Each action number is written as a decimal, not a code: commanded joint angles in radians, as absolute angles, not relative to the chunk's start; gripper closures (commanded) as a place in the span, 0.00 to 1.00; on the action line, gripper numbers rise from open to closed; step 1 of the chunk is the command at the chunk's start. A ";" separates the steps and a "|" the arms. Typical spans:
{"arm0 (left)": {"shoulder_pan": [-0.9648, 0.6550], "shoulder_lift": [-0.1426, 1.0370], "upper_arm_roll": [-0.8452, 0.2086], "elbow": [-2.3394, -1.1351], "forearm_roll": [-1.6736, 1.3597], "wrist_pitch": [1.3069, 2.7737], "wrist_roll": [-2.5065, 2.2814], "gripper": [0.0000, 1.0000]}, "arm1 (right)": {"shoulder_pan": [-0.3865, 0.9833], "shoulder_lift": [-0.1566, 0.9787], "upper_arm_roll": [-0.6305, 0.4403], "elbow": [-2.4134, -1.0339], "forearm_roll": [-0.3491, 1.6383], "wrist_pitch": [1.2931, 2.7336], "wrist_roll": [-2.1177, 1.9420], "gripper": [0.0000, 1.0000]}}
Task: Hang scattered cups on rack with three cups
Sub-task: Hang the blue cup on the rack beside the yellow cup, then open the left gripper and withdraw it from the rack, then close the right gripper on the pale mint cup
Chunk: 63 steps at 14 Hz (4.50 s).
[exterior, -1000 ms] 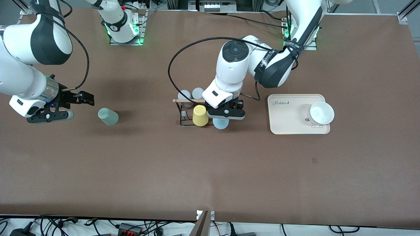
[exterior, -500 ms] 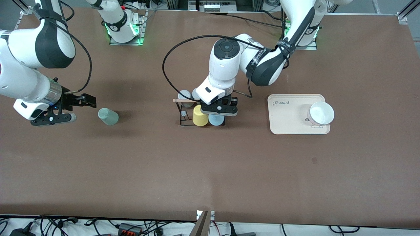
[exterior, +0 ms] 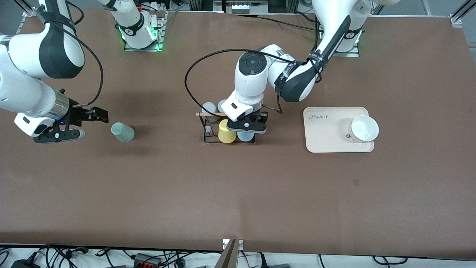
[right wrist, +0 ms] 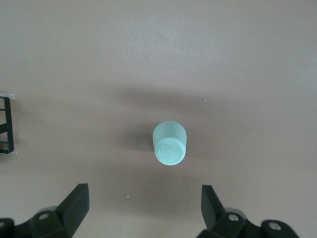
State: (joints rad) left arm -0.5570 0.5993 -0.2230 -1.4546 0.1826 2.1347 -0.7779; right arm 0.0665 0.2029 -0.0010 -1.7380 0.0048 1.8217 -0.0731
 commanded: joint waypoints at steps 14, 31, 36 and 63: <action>-0.558 0.658 -0.222 -1.477 0.207 2.186 -0.778 0.76 | 0.067 0.233 0.002 -1.740 0.006 1.830 -0.060 0.00; -0.304 0.332 -0.224 -1.427 0.193 1.726 -0.504 0.00 | 0.041 0.282 -0.005 -1.988 0.005 2.152 0.066 0.00; -0.039 0.218 -0.224 -1.481 0.083 1.588 -0.175 0.00 | 0.023 0.296 -0.006 -2.088 0.005 2.288 0.113 0.00; -0.061 -0.021 -0.032 -1.631 0.005 1.560 -0.034 0.00 | 0.020 0.357 -0.006 -2.114 0.005 2.398 0.117 0.74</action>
